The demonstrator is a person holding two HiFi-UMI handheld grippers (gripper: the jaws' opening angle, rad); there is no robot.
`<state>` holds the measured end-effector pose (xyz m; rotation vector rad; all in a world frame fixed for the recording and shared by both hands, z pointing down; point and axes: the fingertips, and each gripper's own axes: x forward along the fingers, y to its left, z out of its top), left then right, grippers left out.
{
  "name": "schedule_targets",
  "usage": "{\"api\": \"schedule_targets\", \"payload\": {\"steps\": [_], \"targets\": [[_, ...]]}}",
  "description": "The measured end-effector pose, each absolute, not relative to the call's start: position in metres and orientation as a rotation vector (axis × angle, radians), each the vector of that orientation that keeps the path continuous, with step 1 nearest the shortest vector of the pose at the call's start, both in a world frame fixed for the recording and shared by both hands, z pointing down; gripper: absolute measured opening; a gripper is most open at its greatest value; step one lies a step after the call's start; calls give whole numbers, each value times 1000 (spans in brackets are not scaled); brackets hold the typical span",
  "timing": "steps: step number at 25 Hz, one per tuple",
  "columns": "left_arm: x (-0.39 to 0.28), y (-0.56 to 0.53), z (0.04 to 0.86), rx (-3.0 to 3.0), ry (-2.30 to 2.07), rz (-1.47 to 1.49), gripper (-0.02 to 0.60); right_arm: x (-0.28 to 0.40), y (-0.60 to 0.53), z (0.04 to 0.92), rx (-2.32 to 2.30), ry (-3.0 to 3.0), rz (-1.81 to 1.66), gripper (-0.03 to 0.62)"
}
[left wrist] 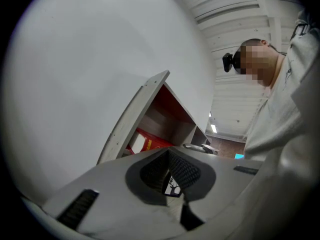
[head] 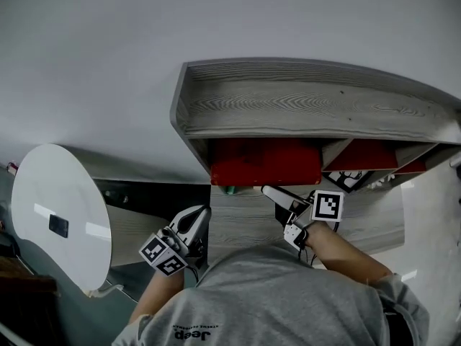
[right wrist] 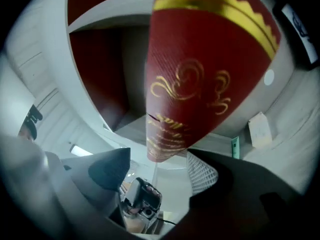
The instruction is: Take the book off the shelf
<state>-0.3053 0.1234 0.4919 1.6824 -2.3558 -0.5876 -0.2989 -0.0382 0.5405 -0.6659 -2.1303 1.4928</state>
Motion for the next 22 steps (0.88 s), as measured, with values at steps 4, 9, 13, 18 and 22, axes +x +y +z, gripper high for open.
{"api": "schedule_targets", "payload": {"steps": [4, 9, 13, 18, 22], "targets": [[-319, 130, 490, 1758, -2285, -593, 12, -316, -41, 541, -461, -2127, 1700, 387], [-330, 135, 492, 1839, -2205, -613, 11, -331, -58, 543, -260, -2171, 1840, 285], [-329, 150, 492, 1897, -2145, -646, 11, -320, -52, 539, -204, -2201, 1889, 242], [-333, 174, 493, 1927, -2105, -693, 11, -299, -32, 531, -197, -2264, 1824, 232], [-330, 184, 495, 1982, -2069, -702, 12, -271, -22, 525, -215, -2332, 1768, 227]]}}
